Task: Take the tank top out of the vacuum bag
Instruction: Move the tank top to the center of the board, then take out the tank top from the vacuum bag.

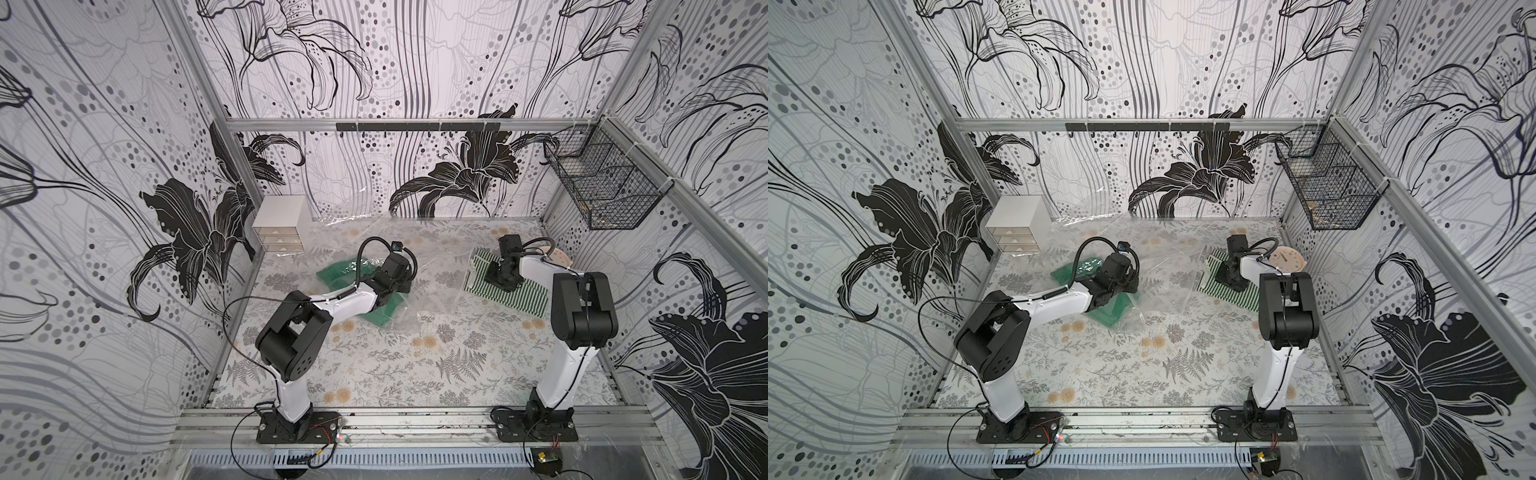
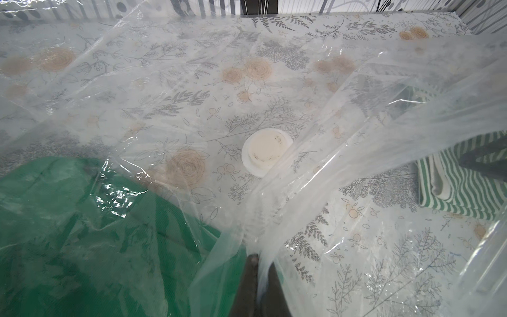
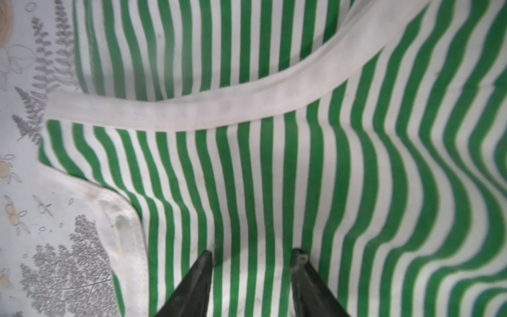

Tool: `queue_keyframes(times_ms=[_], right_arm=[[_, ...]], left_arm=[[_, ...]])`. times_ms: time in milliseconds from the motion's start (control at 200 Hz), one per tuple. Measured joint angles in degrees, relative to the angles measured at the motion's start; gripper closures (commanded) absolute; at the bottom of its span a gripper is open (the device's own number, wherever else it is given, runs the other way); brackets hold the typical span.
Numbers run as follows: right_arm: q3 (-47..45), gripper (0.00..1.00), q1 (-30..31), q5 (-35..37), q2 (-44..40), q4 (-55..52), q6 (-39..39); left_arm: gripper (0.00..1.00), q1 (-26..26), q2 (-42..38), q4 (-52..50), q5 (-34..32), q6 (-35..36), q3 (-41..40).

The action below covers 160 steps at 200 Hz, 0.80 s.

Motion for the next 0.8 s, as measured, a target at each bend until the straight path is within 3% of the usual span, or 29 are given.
queue_keyframes(times_ms=[175,461,801], right_arm=[[-3.3,0.36,0.0,-3.0,-6.5,-1.3,-1.0],[-9.3,0.38,4.5,-9.9,-24.2,1.2,0.9],[-15.6,0.40,17.2,-15.7,-24.9,7.5,6.9]], left_arm=[[1.00,-0.7,0.0,-0.2,0.0,0.0,0.4],[1.00,-2.0,-1.0,-0.9,0.0,0.0,1.3],[1.00,-4.6,-2.7,-1.5,-0.4,0.3,3.2]])
